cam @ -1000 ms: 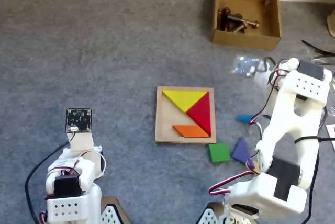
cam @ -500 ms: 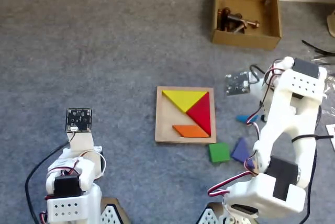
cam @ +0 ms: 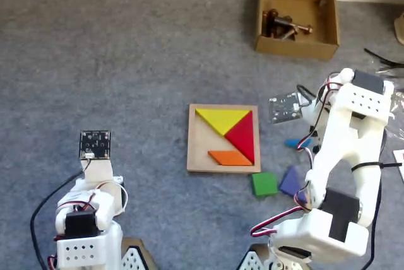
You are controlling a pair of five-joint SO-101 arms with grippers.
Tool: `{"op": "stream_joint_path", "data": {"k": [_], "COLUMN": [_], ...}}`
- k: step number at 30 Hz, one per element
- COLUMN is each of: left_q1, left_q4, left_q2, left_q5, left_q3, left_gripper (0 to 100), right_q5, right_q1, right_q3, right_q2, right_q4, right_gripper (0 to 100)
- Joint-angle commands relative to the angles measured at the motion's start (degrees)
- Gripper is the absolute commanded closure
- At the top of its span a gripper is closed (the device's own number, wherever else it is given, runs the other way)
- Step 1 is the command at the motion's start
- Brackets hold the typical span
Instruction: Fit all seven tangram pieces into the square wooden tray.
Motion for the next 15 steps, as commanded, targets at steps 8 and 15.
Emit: {"op": "stream_joint_path", "data": {"k": [8, 15], "left_q1": [-0.5, -0.5], "left_q4": [0.4, 0.4], "left_q2": [0.4, 0.4], "left_q5": [0.1, 0.1], "left_q3": [1.2, 1.2], "left_gripper": [100, 100], "right_q5": [0.5, 0.4], "right_q1": [-2.8, -2.4], "right_q3": [3.5, 4.1], "right_q2": [-0.6, -0.4], "right_q4": [3.4, -1.3], "right_gripper": [86.0, 85.9]}}
